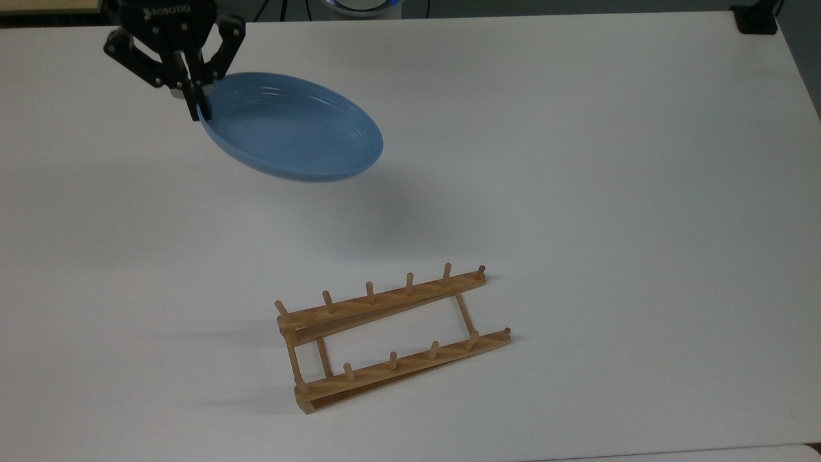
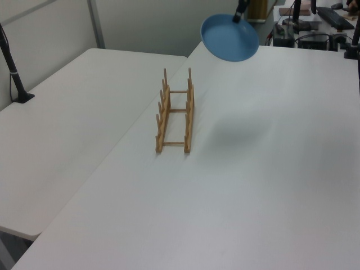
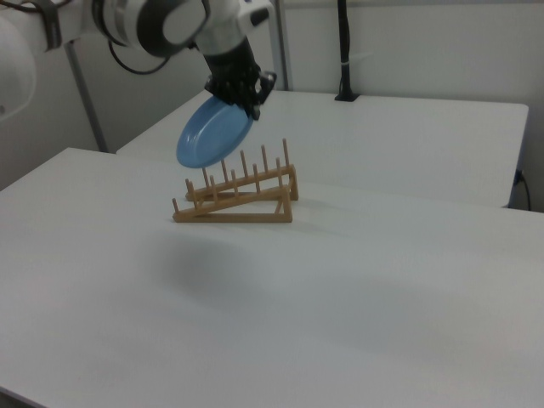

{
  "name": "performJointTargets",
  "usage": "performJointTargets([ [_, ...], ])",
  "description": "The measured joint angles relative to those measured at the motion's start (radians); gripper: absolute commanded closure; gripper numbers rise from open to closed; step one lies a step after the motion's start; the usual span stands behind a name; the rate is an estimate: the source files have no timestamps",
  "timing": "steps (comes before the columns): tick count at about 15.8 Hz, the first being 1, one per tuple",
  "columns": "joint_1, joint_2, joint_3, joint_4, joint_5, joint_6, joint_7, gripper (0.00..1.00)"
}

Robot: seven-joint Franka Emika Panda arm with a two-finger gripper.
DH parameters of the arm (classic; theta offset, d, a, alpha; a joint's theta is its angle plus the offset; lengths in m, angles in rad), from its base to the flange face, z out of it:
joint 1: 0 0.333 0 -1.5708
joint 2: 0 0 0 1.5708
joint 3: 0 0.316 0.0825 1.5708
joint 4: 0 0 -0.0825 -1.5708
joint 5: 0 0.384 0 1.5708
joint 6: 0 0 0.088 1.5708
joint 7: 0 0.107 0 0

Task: Place plate in plate rack
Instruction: 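Lift the blue plate by its rim, tilting it upright, then carry the upright plate over the wooden rack's pegs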

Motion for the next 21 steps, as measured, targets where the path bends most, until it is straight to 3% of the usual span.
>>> performJointTargets([
  [6,0.104,0.012,0.002,0.044,-0.197,0.132,-0.004,1.00],
  [9,0.132,0.040,0.002,0.045,-0.258,0.226,0.023,1.00],
  [16,0.154,0.153,0.001,0.046,-0.477,0.454,0.250,1.00],
  [21,0.179,0.200,0.000,0.057,-0.564,0.488,0.351,1.00],
])
